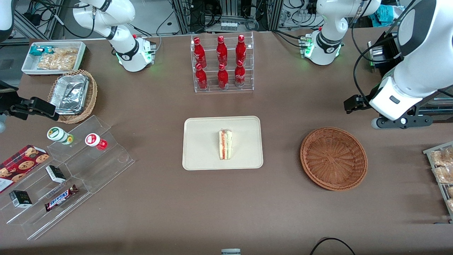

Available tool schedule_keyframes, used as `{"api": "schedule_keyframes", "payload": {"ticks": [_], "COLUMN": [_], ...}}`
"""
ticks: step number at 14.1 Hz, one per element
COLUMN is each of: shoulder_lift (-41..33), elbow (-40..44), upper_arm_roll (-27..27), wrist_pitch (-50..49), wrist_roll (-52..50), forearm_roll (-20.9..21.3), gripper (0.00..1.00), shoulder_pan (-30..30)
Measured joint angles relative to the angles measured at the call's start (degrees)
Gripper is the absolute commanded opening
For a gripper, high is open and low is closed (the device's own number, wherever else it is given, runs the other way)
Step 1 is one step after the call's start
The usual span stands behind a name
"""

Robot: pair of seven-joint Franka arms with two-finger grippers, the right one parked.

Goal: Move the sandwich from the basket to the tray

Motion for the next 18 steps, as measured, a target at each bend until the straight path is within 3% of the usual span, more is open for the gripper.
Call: {"api": "schedule_keyframes", "payload": {"ticks": [11, 18], "shoulder_lift": [-1.4, -5.14], "elbow": [0.77, -4.25], "upper_arm_roll": [0.89, 0.83], "wrist_pitch": [-0.52, -0.08], "wrist_roll": [-0.05, -0.05], "forearm_roll": [0.0, 0.0], "gripper": [1.0, 1.0], "shoulder_pan": [1.27, 1.28]}}
